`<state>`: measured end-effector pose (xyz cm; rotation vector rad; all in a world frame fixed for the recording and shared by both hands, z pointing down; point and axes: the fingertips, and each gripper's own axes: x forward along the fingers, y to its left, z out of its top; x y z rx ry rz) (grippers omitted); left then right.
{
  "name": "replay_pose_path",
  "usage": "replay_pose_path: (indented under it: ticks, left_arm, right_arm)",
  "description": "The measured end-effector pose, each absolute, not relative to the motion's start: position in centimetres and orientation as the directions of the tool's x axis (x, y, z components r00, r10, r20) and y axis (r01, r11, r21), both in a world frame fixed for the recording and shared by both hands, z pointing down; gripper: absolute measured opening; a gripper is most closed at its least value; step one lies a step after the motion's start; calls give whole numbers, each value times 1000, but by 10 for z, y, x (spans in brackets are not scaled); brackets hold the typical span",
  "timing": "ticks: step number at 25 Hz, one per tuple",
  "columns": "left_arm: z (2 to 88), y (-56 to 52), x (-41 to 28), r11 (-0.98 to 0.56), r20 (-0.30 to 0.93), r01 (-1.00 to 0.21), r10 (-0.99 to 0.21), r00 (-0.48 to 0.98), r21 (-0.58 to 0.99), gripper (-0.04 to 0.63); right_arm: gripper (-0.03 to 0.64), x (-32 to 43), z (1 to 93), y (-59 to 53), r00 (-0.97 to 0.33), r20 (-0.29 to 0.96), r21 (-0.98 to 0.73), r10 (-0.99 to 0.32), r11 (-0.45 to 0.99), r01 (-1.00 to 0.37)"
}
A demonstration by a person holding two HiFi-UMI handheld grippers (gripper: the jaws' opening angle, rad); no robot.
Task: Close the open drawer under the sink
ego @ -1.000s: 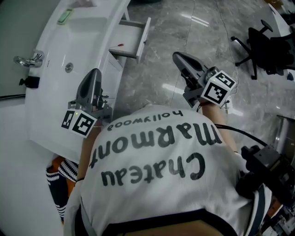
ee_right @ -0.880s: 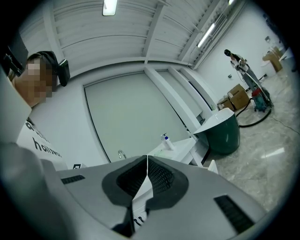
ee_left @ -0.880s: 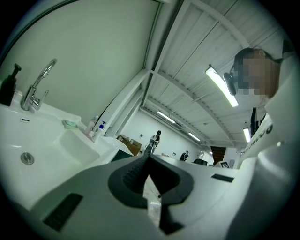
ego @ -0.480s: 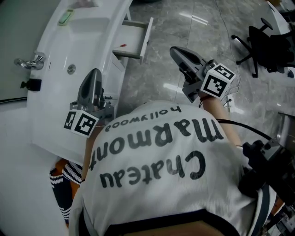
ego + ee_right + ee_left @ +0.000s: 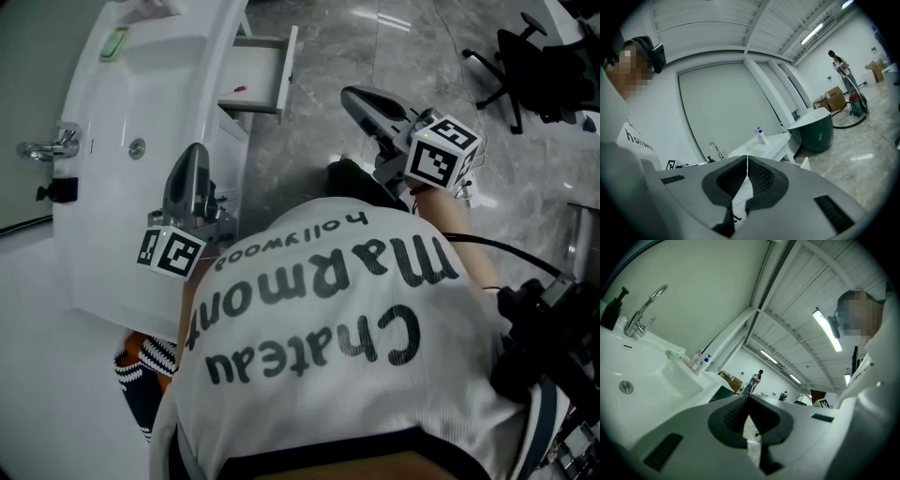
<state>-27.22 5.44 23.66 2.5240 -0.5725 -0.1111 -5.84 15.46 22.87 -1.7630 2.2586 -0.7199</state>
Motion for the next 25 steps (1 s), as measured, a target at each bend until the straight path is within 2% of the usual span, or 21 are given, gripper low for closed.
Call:
replay_pose_path:
  ticks: [4,14,25]
  left_arm:
    - [244,55,-267,-764,72,-380,-405,912,522,8]
    - [253,33,-241,-754,114,-434,-438,892,493,8]
    - [253,-20,-179,-676,144,-538,-548,824,504,9]
  right_arm:
    - [14,-54,235,148,-276,128,-556,-953,161,-815]
    - [14,-25,246,108,-312,116,-561,-943,197,-804]
    - [14,41,256,33,-438,135,-591,-889,283,-756]
